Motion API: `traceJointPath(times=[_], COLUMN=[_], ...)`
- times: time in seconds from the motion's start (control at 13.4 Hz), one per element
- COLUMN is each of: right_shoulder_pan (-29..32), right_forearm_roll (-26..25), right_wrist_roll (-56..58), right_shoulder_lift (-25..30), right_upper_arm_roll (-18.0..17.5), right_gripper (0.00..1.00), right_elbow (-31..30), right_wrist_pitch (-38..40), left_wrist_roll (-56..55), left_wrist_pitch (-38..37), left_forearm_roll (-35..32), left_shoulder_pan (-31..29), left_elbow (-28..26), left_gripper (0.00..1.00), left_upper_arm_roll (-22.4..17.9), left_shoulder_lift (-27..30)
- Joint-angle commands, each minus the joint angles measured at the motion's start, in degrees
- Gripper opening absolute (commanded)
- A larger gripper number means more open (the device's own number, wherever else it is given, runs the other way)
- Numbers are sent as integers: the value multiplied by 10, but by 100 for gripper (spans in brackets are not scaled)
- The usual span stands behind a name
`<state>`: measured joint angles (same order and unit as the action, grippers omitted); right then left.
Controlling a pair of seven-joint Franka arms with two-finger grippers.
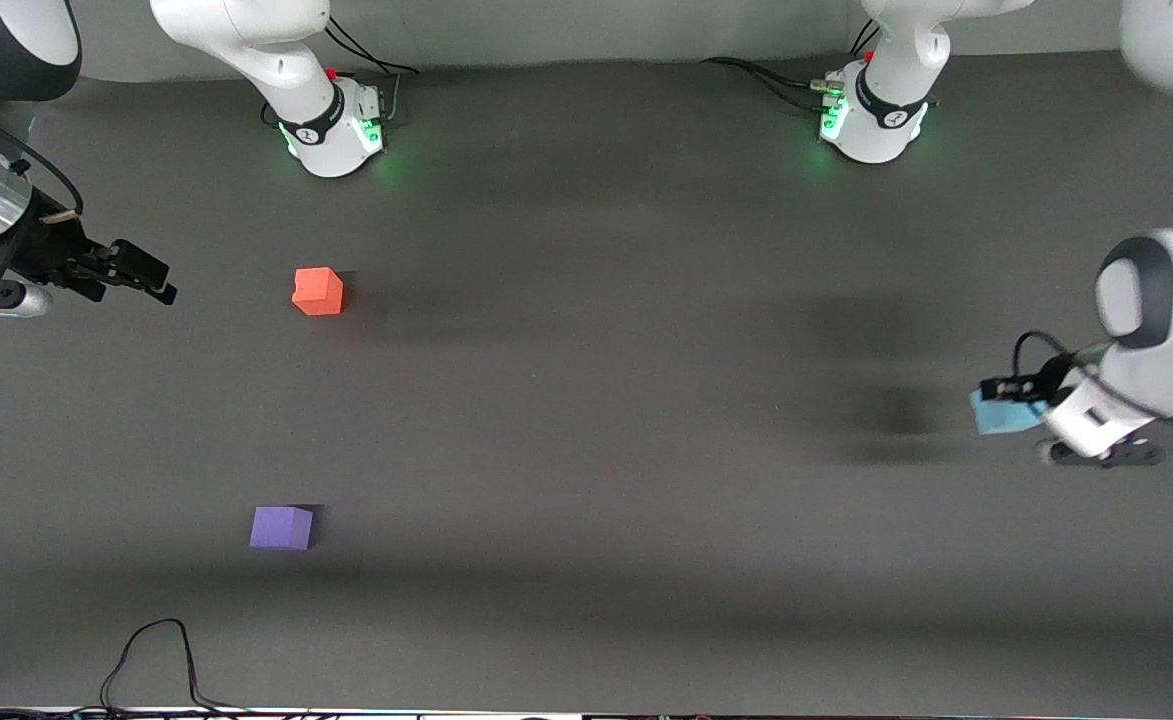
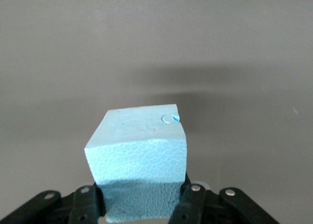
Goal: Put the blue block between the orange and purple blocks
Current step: 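Carry the blue block with the left gripper to the table middle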
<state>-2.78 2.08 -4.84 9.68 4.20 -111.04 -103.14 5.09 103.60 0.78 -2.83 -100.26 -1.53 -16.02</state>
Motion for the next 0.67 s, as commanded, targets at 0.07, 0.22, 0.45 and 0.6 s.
traceJointPath(times=[0.07, 0.22, 0.45, 0.6], right_shoulder_pan=[-7, -15, -27, -29], right_forearm_roll=[10, 10, 8, 6], right_wrist_roll=[12, 9, 0, -9], right_shoulder_lift=[10, 10, 10, 11], right_upper_arm_roll=[2, 0, -2, -4], right_gripper=[100, 100, 100, 100], right_elbow=[-7, 1, 3, 2], right_wrist_pitch=[-7, -6, -4, -1], left_wrist_roll=[5, 9, -6, -112], left_wrist_pitch=[-157, -169, -188, -185], left_forearm_roll=[-11, -10, -4, -3], left_shoulder_pan=[2, 2, 5, 17], left_elbow=[74, 74, 100, 115], left_gripper=[0, 0, 0, 0], left_upper_arm_roll=[-1, -1, 30, 89], left_shoulder_lift=[73, 104, 109, 106])
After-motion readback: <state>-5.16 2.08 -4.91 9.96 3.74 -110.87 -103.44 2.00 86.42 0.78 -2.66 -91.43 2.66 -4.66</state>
